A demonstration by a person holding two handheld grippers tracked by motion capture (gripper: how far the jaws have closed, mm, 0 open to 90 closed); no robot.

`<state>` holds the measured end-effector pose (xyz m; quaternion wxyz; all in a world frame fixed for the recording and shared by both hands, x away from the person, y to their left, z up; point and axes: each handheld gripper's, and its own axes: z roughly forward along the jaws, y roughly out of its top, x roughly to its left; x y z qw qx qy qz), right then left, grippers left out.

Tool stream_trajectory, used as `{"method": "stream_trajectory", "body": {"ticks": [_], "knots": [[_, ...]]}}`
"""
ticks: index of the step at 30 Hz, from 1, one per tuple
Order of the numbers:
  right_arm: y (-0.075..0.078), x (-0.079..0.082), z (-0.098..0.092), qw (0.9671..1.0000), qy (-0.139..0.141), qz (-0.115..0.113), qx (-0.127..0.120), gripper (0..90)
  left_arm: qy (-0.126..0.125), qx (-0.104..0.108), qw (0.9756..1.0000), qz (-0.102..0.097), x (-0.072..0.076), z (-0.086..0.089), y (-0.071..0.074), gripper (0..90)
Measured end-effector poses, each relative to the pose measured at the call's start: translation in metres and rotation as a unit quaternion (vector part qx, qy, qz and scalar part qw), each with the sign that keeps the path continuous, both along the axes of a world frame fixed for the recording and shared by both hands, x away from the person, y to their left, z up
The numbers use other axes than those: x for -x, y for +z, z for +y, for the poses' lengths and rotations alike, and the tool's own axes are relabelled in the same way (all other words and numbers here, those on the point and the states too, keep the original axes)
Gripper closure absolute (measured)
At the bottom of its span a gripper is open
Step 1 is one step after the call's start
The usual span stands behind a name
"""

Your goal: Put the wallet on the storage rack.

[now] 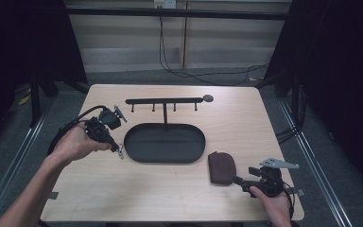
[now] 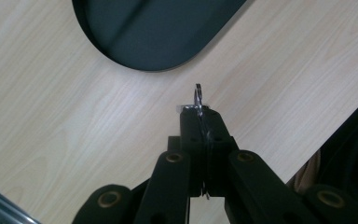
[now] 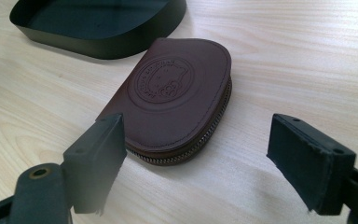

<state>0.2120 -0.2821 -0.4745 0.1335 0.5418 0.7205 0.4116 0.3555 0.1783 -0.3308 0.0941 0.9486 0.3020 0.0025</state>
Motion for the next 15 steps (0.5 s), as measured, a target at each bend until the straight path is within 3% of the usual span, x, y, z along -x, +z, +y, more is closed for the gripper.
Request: {"method": "stream_trajectory", "body": {"ticks": [15], "knots": [[0.0, 0.0, 0.0, 1.0, 0.0, 0.001, 0.0, 19.0, 0.002, -0.015, 0.9998, -0.013, -0.017, -0.014, 0.027, 89.5]]}}
